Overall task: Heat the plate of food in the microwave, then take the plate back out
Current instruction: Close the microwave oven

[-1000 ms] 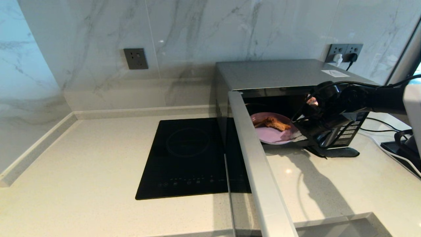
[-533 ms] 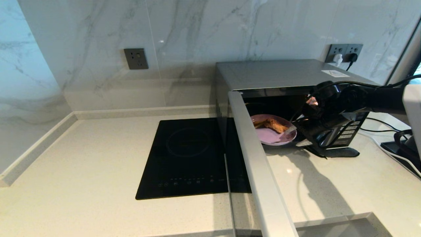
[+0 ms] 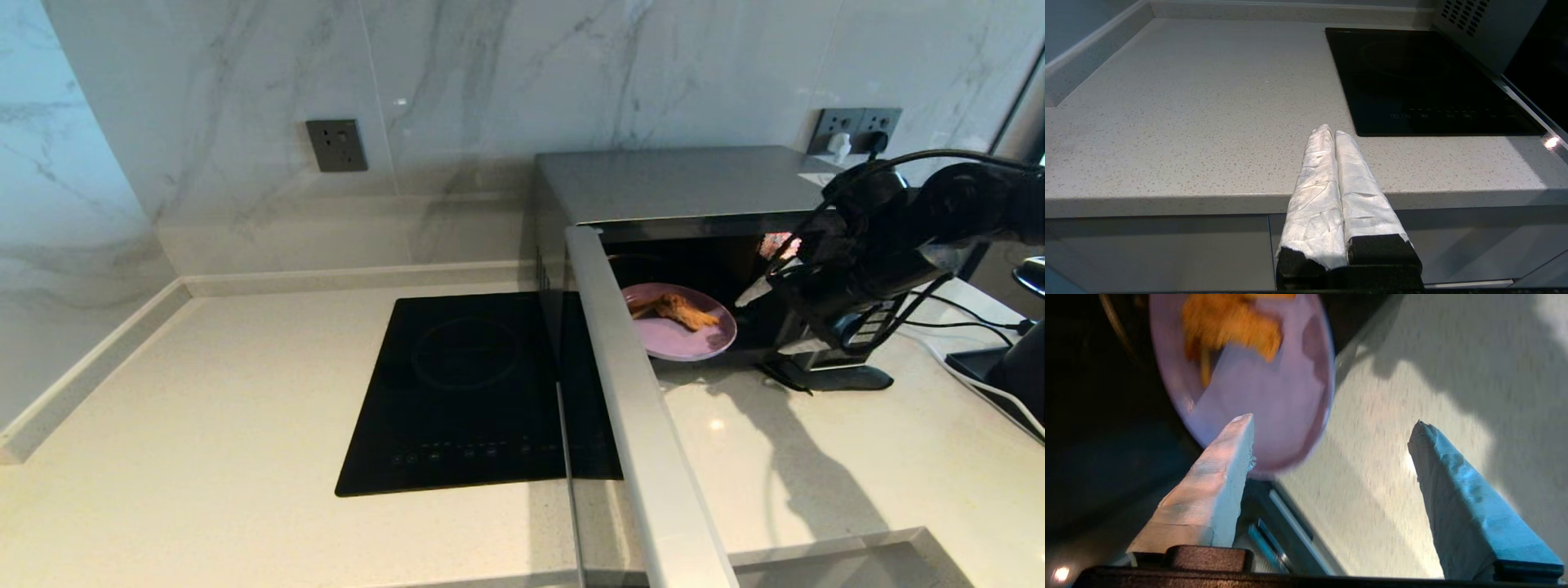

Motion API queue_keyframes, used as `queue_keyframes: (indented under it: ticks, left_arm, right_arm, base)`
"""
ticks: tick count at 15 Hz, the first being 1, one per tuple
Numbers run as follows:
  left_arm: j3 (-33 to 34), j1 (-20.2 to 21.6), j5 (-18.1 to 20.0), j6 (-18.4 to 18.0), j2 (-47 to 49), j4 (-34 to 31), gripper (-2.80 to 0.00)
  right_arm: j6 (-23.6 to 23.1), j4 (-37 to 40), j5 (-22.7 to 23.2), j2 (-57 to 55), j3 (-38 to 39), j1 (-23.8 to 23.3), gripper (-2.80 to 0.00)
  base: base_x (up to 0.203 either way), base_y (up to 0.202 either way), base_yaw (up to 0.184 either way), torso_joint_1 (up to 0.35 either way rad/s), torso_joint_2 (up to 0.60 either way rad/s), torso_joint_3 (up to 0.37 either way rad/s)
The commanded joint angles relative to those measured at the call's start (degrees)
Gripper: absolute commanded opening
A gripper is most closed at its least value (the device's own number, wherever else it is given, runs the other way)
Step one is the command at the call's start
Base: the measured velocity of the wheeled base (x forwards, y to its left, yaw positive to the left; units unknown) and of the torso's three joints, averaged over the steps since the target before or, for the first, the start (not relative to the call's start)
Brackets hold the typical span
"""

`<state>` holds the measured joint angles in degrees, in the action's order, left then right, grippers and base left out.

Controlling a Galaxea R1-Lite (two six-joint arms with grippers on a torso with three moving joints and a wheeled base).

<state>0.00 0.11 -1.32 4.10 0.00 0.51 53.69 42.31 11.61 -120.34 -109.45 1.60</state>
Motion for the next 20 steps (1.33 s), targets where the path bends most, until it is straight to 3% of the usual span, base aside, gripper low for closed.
queue_keyframes:
  ticks: [1,6,7,10,16,18,20]
  left_arm:
    - [0.0,0.0,0.0,0.0,0.1,0.0,-2.8]
    - [0.0,0.0,0.0,0.0,0.1,0.0,-2.8]
    - [0.0,0.0,0.0,0.0,0.1,0.0,-2.8]
    - [0.0,0.0,0.0,0.0,0.1,0.0,-2.8]
    - [0.0,0.0,0.0,0.0,0.1,0.0,-2.8]
    - [0.0,0.0,0.0,0.0,0.1,0.0,-2.8]
    - [0.0,0.0,0.0,0.0,0.1,0.0,-2.8]
  right_arm:
    - [0.3,0.8,0.3,11.4,5.9,0.2,0.0]
    - [-1.1,1.8,0.2,32.2,19.6,1.1,0.0]
    - [-1.4,3.6,0.2,36.0,20.7,1.7,-2.8]
    - [-1.7,9.5,0.1,44.9,22.5,2.7,-2.8]
    - [-1.9,11.7,-0.8,58.6,27.4,2.9,-2.8]
    - [-7.7,13.8,-1.9,60.3,28.7,2.9,-2.8]
    - [-11.6,14.0,-8.7,60.1,29.1,2.9,-2.8]
  base:
    - [0.0,0.0,0.0,0.0,0.0,0.0]
    - [0.0,0.0,0.0,0.0,0.0,0.0]
    - [0.0,0.0,0.0,0.0,0.0,0.0]
    - [0.0,0.0,0.0,0.0,0.0,0.0]
    - [0.0,0.0,0.0,0.0,0.0,0.0]
    - [0.0,0.0,0.0,0.0,0.0,0.0]
    - [0.0,0.0,0.0,0.0,0.0,0.0]
